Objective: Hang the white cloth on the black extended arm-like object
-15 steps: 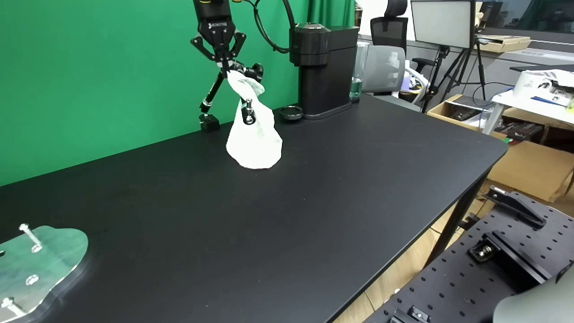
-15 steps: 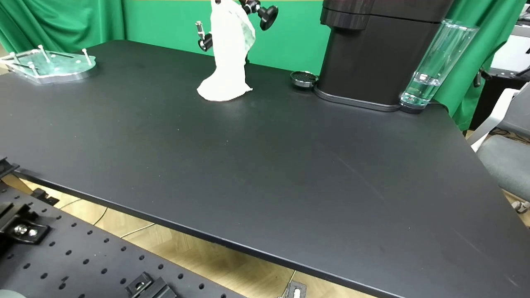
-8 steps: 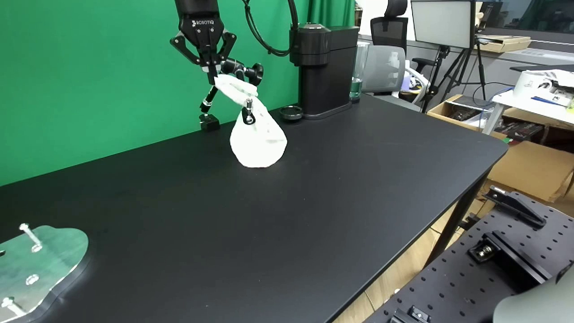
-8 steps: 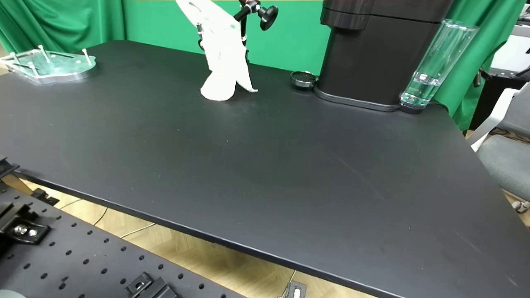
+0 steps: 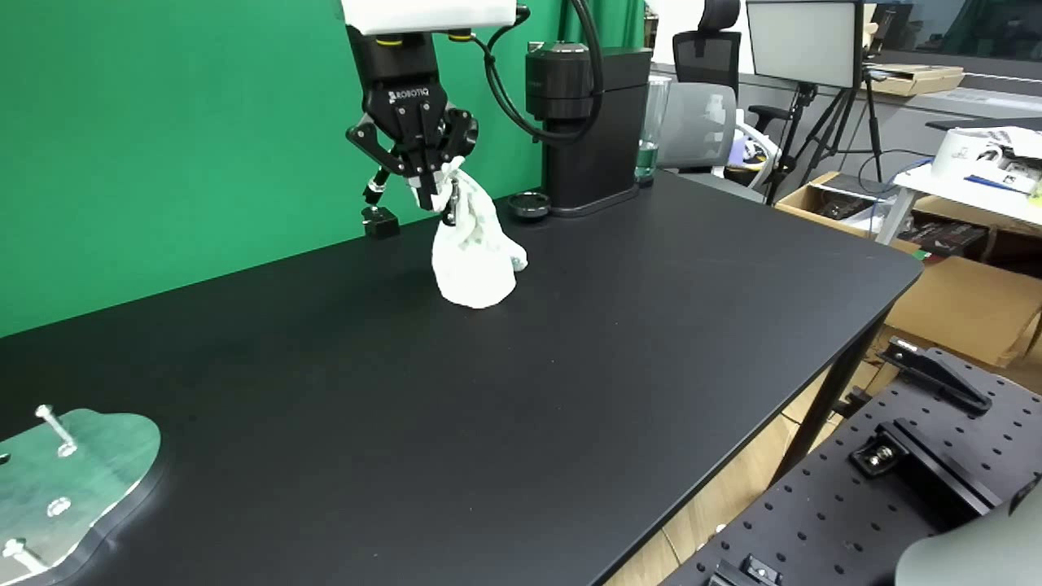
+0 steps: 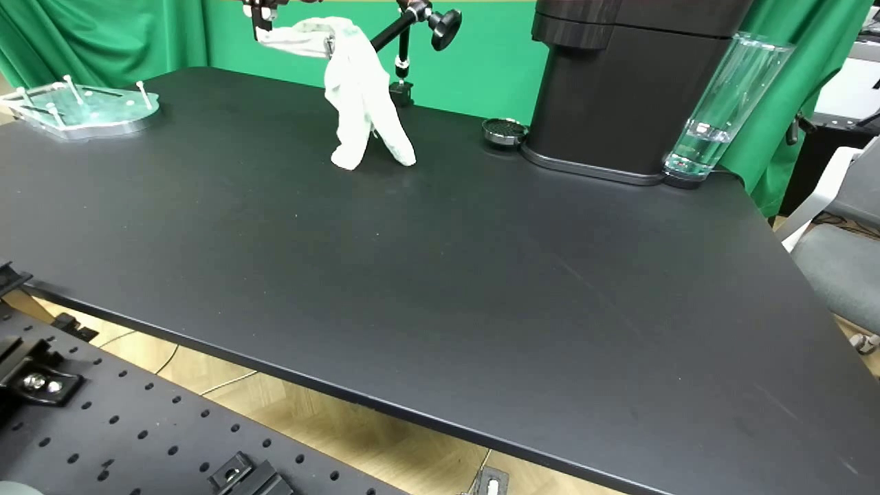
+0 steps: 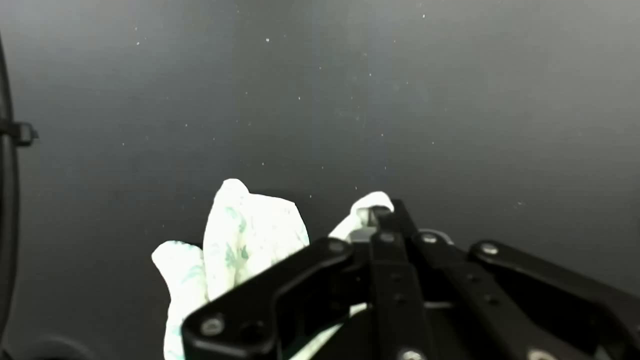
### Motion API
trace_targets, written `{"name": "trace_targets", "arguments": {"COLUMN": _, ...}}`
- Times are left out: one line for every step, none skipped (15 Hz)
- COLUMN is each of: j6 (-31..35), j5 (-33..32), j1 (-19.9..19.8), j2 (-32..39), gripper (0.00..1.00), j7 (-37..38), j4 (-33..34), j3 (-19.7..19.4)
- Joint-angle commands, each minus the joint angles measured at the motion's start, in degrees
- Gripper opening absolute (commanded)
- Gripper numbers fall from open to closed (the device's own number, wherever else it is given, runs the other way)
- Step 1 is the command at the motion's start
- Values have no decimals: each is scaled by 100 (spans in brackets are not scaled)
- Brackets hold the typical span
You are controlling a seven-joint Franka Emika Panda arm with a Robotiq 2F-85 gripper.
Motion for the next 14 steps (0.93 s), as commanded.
{"name": "trace_targets", "arguments": {"j6": 100, "j5": 62, "j1": -61, "j2": -127, "gripper": 0, "j7": 49, "j4": -394, "j3": 34}}
{"name": "trace_targets", "arguments": {"j6": 108, "j5": 81, "j1": -74, "j2": -112, "gripper": 0, "j7": 37, "j4": -429, "j3": 32}}
{"name": "trace_targets", "arguments": {"j6": 106, "j5": 107, "j1": -87, "j2": -109, "gripper": 0, "j7": 39, "j4": -452, "j3": 29}}
{"name": "trace_targets", "arguments": {"j6": 122, "j5": 130, "j1": -99, "j2": -116, "gripper": 26, "j7": 29, "j4": -482, "j3": 31}}
{"name": "trace_targets", "arguments": {"j6": 115, "j5": 110, "j1": -110, "j2": -131, "gripper": 28, "j7": -38, "j4": -503, "j3": 32}}
{"name": "trace_targets", "arguments": {"j6": 133, "j5": 131, "j1": -119, "j2": -149, "gripper": 33, "j7": -31, "j4": -531, "j3": 32}}
{"name": "trace_targets", "arguments": {"j6": 137, "j5": 128, "j1": -123, "j2": -168, "gripper": 39, "j7": -48, "j4": -556, "j3": 35}}
{"name": "trace_targets", "arguments": {"j6": 142, "j5": 107, "j1": -119, "j2": -179, "gripper": 47, "j7": -48, "j4": -573, "j3": 35}}
{"name": "trace_targets", "arguments": {"j6": 135, "j5": 86, "j1": -111, "j2": -187, "gripper": 54, "j7": -50, "j4": -583, "j3": 39}}
{"name": "trace_targets", "arguments": {"j6": 108, "j5": 72, "j1": -99, "j2": -196, "gripper": 60, "j7": -80, "j4": -599, "j3": 52}}
{"name": "trace_targets", "arguments": {"j6": 83, "j5": 80, "j1": -95, "j2": -205, "gripper": 68, "j7": -117, "j4": -619, "j3": 67}}
{"name": "trace_targets", "arguments": {"j6": 33, "j5": 105, "j1": -90, "j2": -227, "gripper": 73, "j7": -167, "j4": -659, "j3": 94}}
{"name": "trace_targets", "arguments": {"j6": 22, "j5": 93, "j1": -78, "j2": -255, "gripper": 80, "j7": -188, "j4": -710, "j3": 114}}
{"name": "trace_targets", "arguments": {"j6": 53, "j5": 43, "j1": -54, "j2": -300, "gripper": 87, "j7": -181, "j4": -786, "j3": 133}}
